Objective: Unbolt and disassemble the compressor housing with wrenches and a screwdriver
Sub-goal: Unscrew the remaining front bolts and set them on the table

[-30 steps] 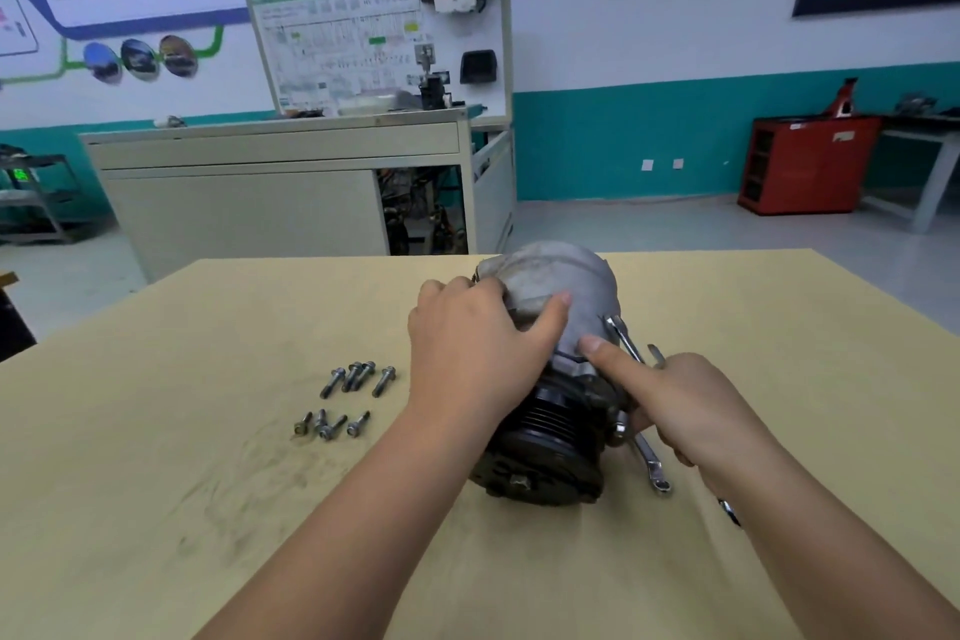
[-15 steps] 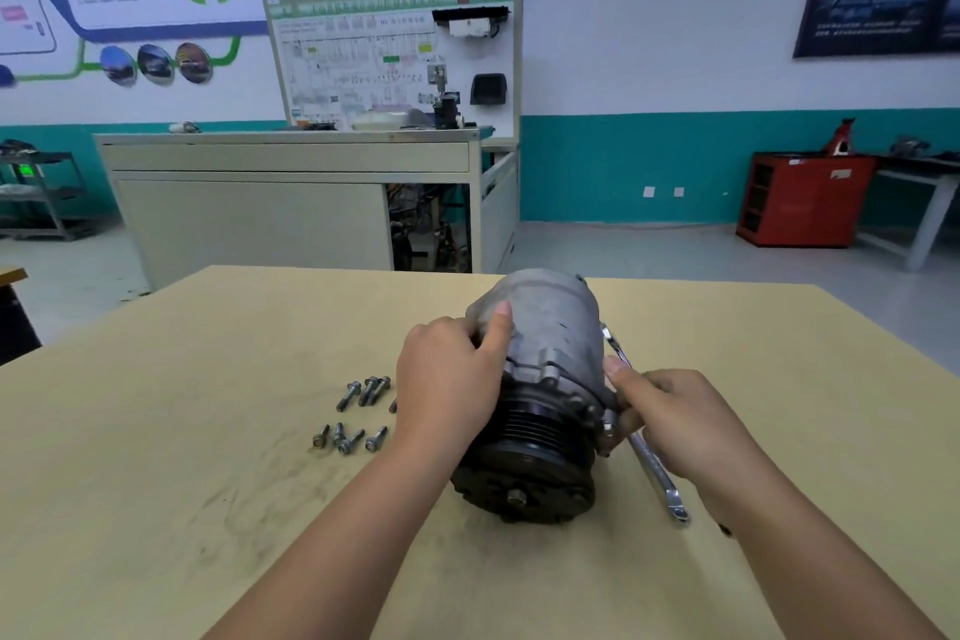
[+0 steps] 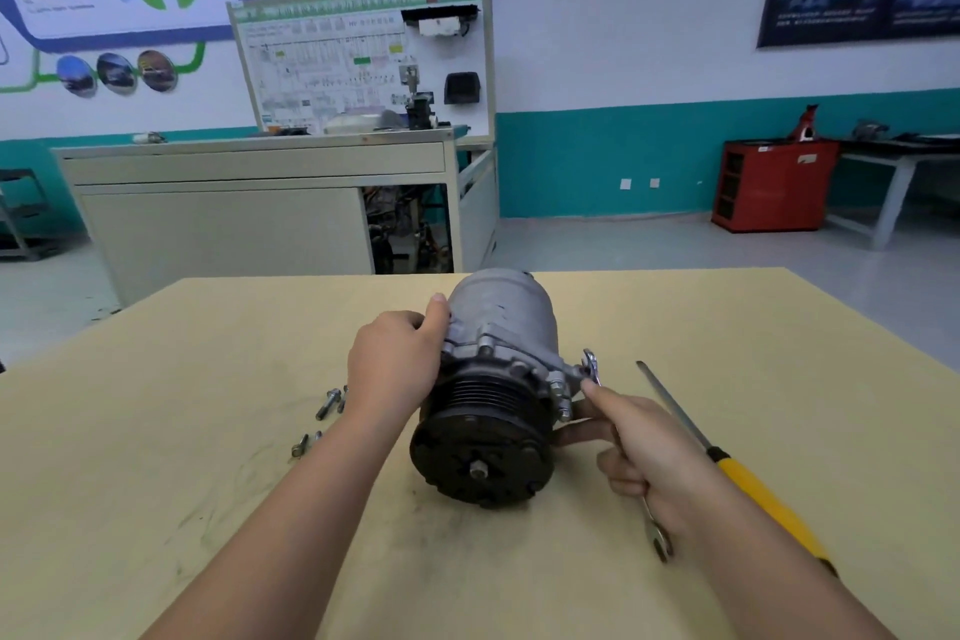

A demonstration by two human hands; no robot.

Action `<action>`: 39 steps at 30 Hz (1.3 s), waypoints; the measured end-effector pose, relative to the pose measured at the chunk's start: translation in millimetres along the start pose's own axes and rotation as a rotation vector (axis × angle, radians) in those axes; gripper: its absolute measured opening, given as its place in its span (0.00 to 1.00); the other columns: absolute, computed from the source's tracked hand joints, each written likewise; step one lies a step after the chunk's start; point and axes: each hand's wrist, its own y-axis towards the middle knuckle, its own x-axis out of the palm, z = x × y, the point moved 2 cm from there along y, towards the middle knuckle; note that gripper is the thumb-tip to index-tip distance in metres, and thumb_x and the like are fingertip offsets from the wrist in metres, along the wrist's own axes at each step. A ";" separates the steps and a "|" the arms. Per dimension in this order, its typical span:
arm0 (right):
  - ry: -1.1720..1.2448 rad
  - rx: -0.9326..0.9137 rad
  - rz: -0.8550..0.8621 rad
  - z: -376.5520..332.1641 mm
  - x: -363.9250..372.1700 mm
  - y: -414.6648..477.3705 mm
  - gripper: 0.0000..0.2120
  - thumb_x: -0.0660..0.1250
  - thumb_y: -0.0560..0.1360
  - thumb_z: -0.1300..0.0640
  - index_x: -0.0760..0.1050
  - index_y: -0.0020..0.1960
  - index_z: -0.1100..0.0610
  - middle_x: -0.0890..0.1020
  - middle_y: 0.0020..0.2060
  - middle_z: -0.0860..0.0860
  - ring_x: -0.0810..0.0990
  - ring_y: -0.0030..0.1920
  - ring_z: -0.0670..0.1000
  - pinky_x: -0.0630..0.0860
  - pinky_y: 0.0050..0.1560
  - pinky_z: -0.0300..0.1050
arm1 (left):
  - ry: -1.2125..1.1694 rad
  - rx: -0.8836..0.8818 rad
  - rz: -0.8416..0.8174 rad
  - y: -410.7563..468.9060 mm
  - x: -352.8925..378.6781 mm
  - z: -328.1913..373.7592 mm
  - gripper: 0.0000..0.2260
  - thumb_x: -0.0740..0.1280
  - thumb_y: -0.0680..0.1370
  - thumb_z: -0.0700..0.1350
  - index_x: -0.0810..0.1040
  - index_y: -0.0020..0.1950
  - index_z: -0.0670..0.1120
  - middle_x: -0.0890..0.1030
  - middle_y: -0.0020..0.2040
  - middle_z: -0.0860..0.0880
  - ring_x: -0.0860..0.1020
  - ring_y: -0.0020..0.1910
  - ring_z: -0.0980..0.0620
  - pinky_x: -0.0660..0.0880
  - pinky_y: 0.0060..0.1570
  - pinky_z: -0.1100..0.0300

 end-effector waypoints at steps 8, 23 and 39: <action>0.005 -0.004 0.064 3.0 -4.2 2.2 0.22 0.54 0.81 0.49 0.74 0.35 0.61 0.74 0.23 0.52 0.63 0.18 0.48 0.55 0.19 0.35 | -0.204 -0.319 -0.002 -4.7 -1.5 -49.9 0.24 0.53 0.79 0.57 0.77 0.35 0.44 0.78 0.36 0.44 0.75 0.38 0.43 0.67 0.36 0.54; 0.228 -0.157 -0.074 -22.3 3.7 -29.3 0.09 0.54 0.81 0.61 0.69 0.45 0.62 0.70 0.23 0.54 0.69 0.18 0.52 0.61 0.17 0.35 | -0.204 -0.212 -0.034 -12.0 13.0 -39.8 0.30 0.50 0.79 0.62 0.81 0.42 0.40 0.81 0.40 0.39 0.77 0.45 0.40 0.71 0.46 0.53; 0.286 -0.030 -0.173 -16.0 33.5 -58.9 0.13 0.52 0.81 0.59 0.70 0.42 0.62 0.66 0.20 0.52 0.64 0.18 0.49 0.61 0.18 0.37 | -0.285 -0.077 0.134 -35.1 14.3 -39.5 0.20 0.51 0.82 0.53 0.79 0.47 0.46 0.77 0.41 0.50 0.73 0.43 0.49 0.61 0.39 0.58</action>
